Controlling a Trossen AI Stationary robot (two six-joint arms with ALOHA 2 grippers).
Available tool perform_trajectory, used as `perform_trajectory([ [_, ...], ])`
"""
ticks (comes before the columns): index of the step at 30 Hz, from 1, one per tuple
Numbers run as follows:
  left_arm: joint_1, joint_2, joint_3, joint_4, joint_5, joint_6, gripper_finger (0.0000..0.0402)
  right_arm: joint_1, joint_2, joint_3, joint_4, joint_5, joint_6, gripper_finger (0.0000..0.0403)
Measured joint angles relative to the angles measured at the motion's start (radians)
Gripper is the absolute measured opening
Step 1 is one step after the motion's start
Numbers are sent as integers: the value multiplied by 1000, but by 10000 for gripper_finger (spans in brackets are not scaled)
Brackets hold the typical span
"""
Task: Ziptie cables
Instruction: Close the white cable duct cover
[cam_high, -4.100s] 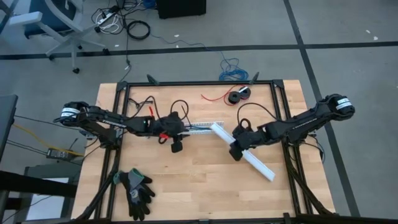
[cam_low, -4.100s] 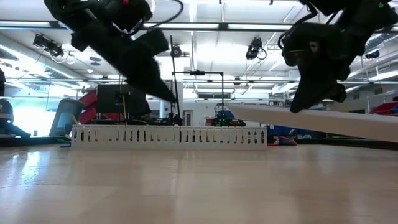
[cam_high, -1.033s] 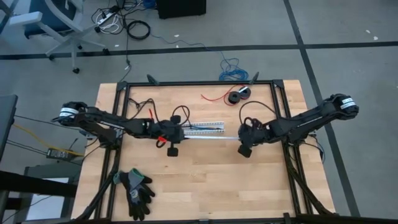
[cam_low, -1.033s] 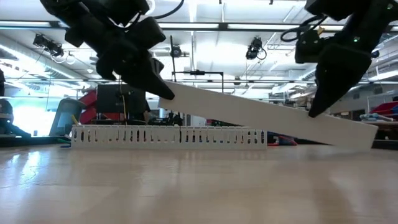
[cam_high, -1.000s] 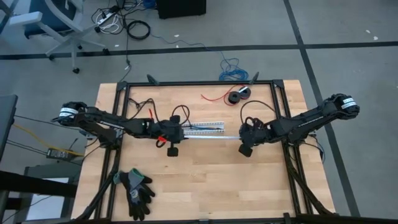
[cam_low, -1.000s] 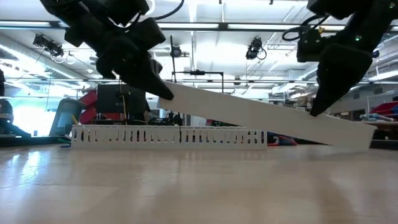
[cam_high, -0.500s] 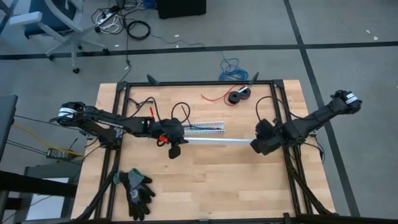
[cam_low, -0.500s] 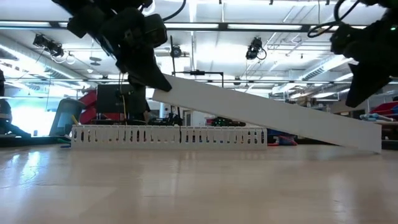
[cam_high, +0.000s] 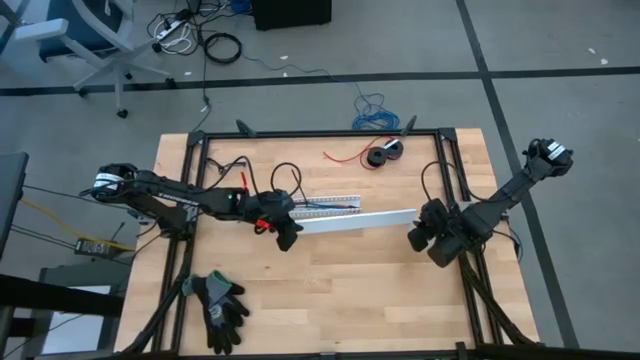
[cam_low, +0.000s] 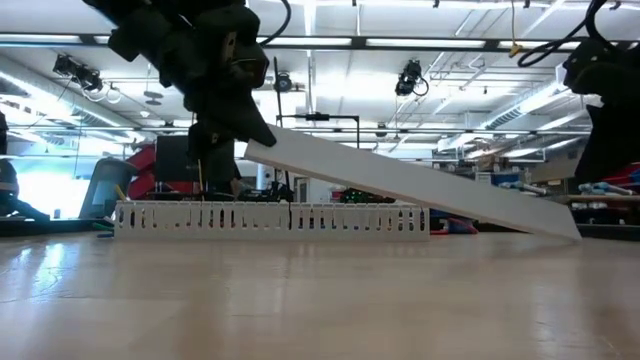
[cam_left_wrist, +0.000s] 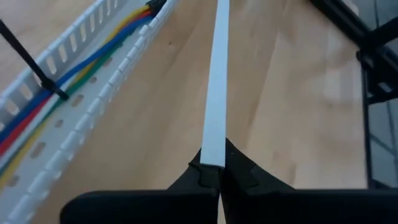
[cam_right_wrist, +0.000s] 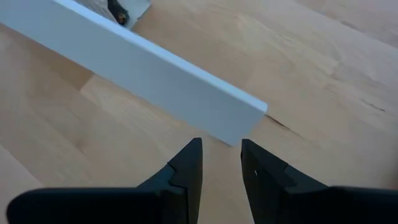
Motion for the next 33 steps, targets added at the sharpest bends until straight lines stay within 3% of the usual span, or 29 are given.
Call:
perform_trajectory([
  [8,0,-3,0,5,21,-90,0,2,-4,0,29,-32,45,97],
  [15,0,-94,-1,-100,-5,-143,0,1,18,0,156,-32,8,97],
  [23,-39,-197,-2,-215,-35,-166,0,-1,118,0,261,45,-24,97],
  [33,-61,-216,-11,-321,-44,-275,0,-98,268,0,397,76,-61,98],
])
